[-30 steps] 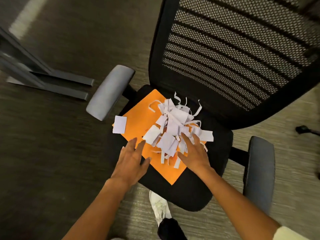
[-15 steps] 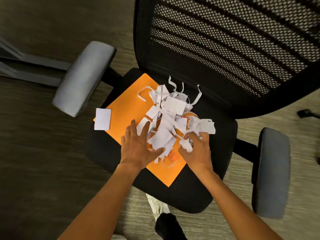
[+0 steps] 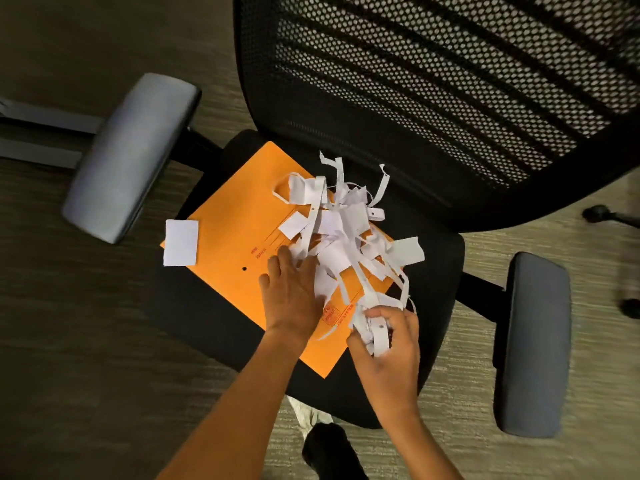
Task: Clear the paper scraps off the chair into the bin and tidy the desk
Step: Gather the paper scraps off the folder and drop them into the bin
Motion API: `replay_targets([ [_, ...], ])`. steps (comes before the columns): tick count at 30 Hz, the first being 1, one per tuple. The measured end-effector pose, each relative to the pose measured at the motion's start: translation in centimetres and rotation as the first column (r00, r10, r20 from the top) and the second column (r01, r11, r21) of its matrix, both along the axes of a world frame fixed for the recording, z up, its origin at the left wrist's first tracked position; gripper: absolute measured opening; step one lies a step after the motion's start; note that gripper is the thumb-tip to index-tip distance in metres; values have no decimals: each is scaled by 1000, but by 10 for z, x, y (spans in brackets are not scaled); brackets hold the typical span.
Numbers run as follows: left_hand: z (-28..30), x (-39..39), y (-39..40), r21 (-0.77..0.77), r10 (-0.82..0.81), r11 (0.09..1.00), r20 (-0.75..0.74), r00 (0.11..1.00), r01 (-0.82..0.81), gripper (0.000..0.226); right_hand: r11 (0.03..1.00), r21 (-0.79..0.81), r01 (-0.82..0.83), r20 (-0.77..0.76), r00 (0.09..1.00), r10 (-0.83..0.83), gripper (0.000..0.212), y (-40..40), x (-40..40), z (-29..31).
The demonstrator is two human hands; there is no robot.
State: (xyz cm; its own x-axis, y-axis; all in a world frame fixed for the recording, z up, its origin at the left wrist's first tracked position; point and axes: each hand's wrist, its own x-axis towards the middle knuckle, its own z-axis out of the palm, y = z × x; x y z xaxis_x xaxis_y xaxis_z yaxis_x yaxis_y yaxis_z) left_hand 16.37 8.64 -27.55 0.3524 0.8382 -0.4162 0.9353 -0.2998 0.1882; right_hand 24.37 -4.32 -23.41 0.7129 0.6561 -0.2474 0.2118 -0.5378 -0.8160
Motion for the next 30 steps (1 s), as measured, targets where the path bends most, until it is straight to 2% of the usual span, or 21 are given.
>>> replay_targets([
  [4,-2,-5,-4,-26,28,999,123,992,-25,31,999,49,14,1,1000,-14,43,0,-1,5],
  [7,-2,-12,-7,-70,83,995,284,955,-65,18,995,95,17,-5,1000,-16,45,2,0,10],
  [10,4,-21,-9,-123,221,975,483,847,-184,15,990,143,2,13,1000,-4,40,7,2,19],
  [13,13,-31,-9,-178,309,951,606,733,-253,7,982,188,1,24,1000,-6,36,12,1,31],
  [15,18,-39,-8,-197,344,938,648,680,-286,1,977,213,-8,14,1000,6,35,16,-4,40],
  [26,42,-123,-33,-283,516,813,756,404,-508,20,932,294,-212,25,976,214,35,25,-76,58],
  [30,43,-179,-66,-282,590,739,710,385,-612,23,891,272,-364,49,930,365,31,18,-124,55],
])
